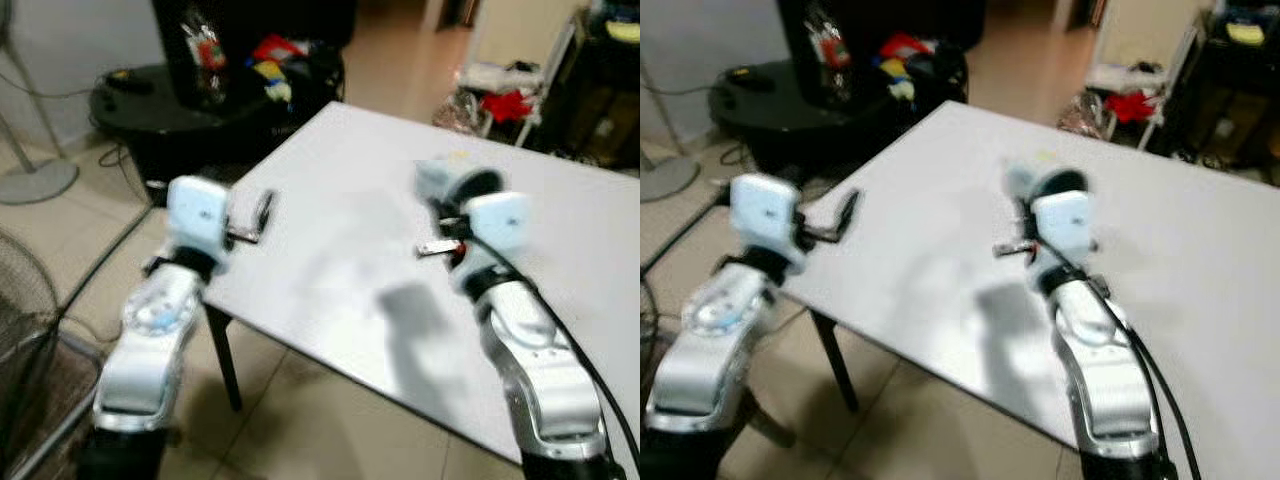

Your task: Setting the table

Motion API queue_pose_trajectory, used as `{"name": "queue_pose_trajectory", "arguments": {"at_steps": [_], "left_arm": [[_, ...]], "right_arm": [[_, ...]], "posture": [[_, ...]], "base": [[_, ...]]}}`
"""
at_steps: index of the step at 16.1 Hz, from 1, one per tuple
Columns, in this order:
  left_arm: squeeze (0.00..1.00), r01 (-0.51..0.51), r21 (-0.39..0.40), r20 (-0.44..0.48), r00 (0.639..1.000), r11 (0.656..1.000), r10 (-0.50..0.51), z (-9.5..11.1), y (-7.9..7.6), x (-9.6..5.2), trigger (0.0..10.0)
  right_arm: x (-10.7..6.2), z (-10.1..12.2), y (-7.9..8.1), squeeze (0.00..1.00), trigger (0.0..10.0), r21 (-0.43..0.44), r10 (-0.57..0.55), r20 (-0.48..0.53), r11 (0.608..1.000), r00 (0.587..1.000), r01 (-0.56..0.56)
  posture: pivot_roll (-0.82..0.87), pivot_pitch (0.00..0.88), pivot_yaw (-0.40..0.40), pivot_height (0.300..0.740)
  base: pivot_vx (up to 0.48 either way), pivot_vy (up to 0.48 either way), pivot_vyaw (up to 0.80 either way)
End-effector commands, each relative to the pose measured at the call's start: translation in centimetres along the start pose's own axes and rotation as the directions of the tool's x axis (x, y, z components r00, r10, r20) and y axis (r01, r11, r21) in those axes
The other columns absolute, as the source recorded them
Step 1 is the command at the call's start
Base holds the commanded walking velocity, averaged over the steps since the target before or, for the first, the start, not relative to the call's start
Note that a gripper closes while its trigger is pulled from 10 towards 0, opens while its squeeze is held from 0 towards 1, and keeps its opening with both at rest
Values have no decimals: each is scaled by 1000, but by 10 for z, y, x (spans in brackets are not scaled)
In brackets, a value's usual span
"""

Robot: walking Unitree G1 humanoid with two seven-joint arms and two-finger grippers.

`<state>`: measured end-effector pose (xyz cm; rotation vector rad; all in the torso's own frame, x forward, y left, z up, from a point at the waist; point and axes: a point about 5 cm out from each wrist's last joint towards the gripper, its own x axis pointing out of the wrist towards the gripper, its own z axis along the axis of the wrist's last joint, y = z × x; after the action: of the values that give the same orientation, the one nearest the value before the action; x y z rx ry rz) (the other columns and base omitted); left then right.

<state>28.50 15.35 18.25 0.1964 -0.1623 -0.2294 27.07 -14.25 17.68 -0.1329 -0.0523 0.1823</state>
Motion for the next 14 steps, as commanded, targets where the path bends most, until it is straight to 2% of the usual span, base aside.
{"name": "queue_pose_trajectory", "arguments": {"at_steps": [1,3,5,6,7,8,10,11,12,13,14], "left_arm": [[0,30,-1,19,999,1000,-30,5,-6,4,10000],[0,30,12,8,1000,999,-30,4,-6,5,10000],[0,55,36,-30,998,998,-54,-2,-6,6,10000],[0,84,40,-33,996,996,-83,-2,-8,6,10000],[0,163,70,-62,985,984,-159,-3,-11,7,10000],[0,208,82,-89,976,975,-200,-4,-12,8,10000],[0,334,87,-125,938,939,-323,-4,-16,7,10000],[0,364,91,-134,927,927,-351,-4,-17,6,10000],[0,429,83,-162,896,900,-413,-5,-20,4,10000],[0,511,88,-206,849,855,-486,-8,-23,1,10000],[0,565,71,-239,810,822,-535,-10,-26,-2,10000]], "right_arm": [[-1,3,-10,0,10000,-7,-32,5,999,999,32],[2,2,-9,0,10000,-31,26,-23,999,999,-27],[15,3,-9,0,10000,-134,188,-83,971,979,-198],[21,5,-12,0,10000,-167,227,-99,956,969,-241],[34,10,-21,0,10000,-252,340,-150,895,928,-368],[41,13,-25,0,10000,-291,397,-190,851,898,-438],[51,13,-33,0,10000,-336,518,-317,722,794,-605],[52,13,-35,0,10000,-341,537,-348,691,769,-637],[55,10,-40,0,10000,-353,569,-415,618,710,-703],[57,8,-45,0,10000,-337,600,-493,536,630,-774],[57,7,-48,0,10000,-325,613,-536,485,580,-812]], "posture": [[-18,0,11,740],[-20,0,17,740],[-32,0,34,740],[-32,0,35,740],[-34,0,37,740],[-35,4,38,740],[-31,16,35,740],[-31,20,33,740],[-30,27,29,740],[-30,29,30,740],[-29,39,22,740]], "base": [[337,0,0],[139,0,0],[0,0,0],[0,0,0],[0,0,0],[0,0,0],[0,0,0],[0,0,0],[0,0,0],[0,0,0],[0,0,0]]}}
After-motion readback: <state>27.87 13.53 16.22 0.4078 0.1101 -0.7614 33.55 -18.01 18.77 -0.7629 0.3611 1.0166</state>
